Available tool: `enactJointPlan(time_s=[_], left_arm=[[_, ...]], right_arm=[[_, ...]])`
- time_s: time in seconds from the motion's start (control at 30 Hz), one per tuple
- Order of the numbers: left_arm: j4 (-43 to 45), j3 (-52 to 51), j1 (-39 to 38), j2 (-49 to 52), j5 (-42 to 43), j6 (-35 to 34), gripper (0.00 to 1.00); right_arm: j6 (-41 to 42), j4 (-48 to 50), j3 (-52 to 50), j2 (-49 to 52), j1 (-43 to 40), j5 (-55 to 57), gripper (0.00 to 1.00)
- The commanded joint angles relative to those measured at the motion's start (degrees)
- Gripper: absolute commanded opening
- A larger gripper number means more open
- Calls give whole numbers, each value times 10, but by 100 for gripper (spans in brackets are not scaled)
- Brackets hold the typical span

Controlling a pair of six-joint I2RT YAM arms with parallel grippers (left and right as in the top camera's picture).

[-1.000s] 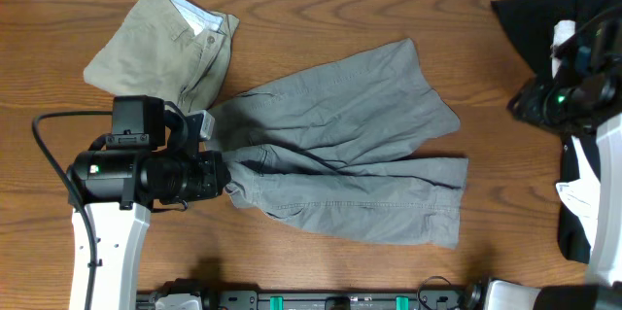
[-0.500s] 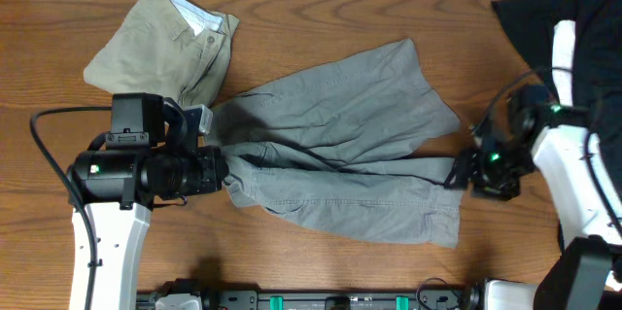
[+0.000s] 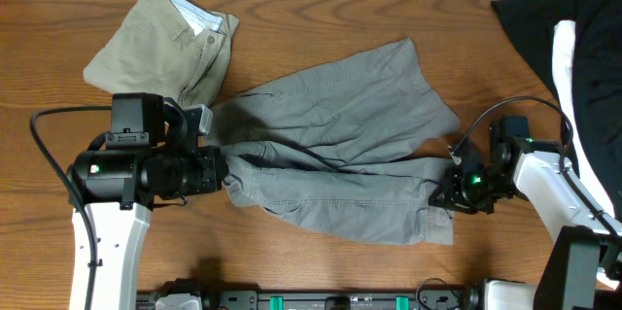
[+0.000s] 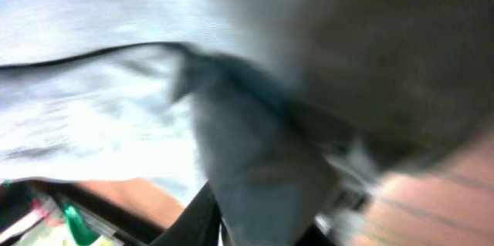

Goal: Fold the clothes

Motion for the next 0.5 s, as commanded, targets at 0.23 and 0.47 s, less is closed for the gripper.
enactJointPlan(time_s=[0.23, 0.47], left_arm=[[2, 2, -1, -4, -2, 11, 7], [-3, 3, -1, -12, 0, 7, 6]], right_arm=[[-42, -46, 51, -49, 5, 4, 1], [-25, -27, 89, -122, -14, 23, 1]])
